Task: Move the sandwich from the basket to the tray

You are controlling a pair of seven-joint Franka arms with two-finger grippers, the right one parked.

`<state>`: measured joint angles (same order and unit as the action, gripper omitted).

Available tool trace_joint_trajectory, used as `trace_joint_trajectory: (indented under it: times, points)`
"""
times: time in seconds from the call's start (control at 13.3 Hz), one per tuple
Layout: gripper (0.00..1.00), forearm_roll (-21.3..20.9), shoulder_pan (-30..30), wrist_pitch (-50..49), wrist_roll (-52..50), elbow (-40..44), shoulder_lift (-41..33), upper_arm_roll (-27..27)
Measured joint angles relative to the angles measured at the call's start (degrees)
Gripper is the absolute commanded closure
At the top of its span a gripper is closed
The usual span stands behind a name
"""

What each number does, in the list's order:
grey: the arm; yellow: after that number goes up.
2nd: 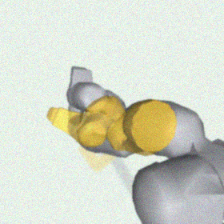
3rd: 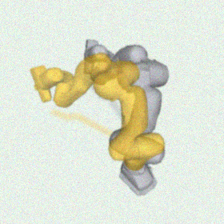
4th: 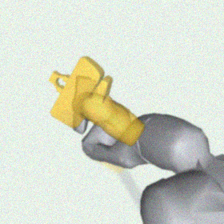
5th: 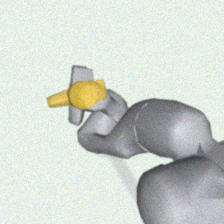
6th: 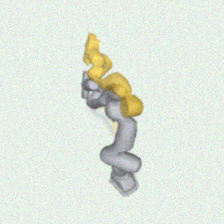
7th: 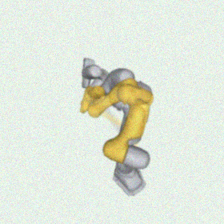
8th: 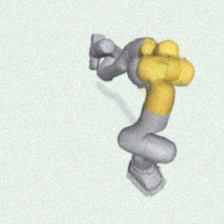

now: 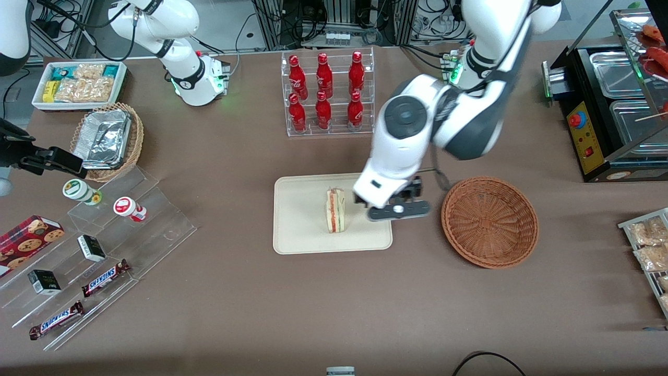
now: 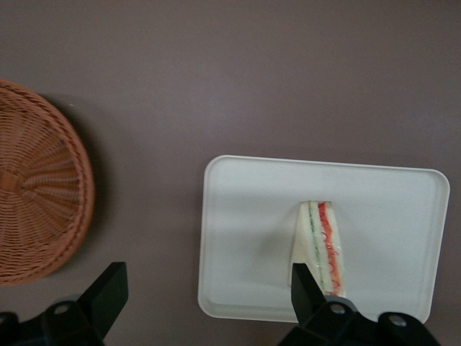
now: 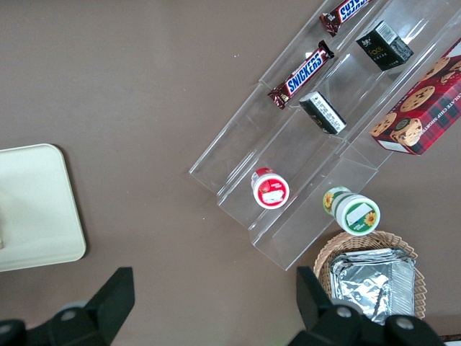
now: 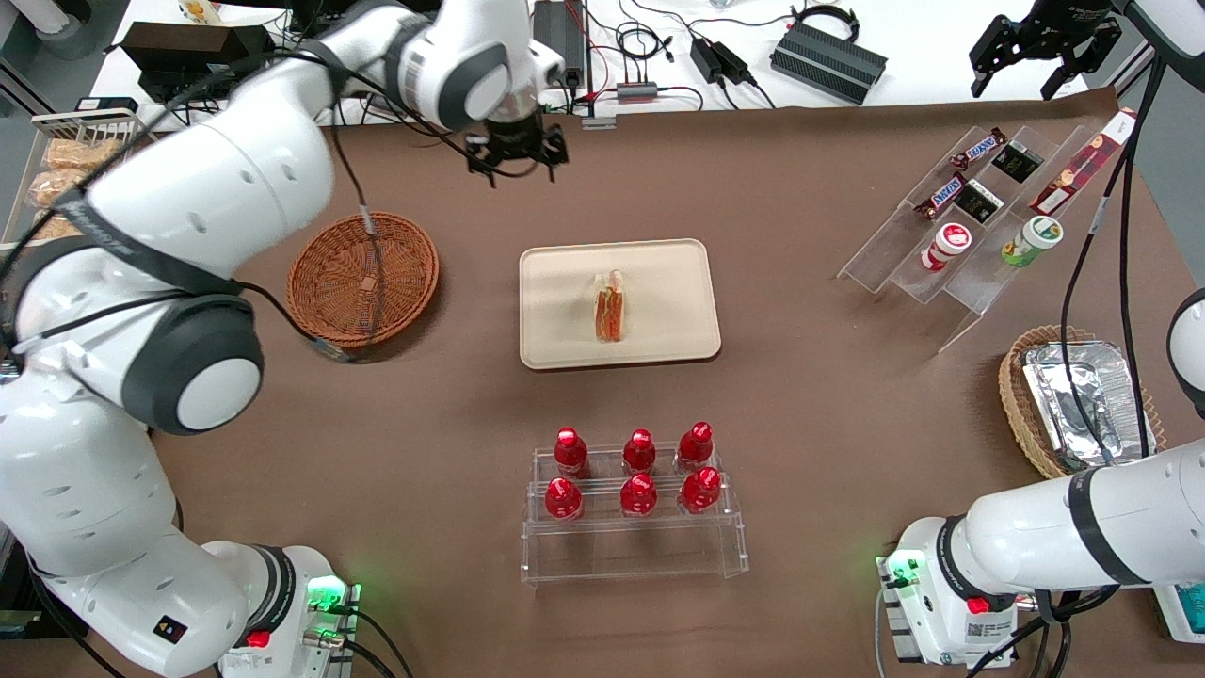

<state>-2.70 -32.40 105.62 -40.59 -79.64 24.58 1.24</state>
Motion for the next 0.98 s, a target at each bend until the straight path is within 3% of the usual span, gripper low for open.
trace_joint_trajectory:
  times: [0.3,0.98]
  points:
    - [0.0,-0.54,3.39,-4.21,9.42,-3.33,-5.75,-3.9]
    - [0.0,2.11,18.16,-12.59,30.33,-6.05,-16.03,-4.38]
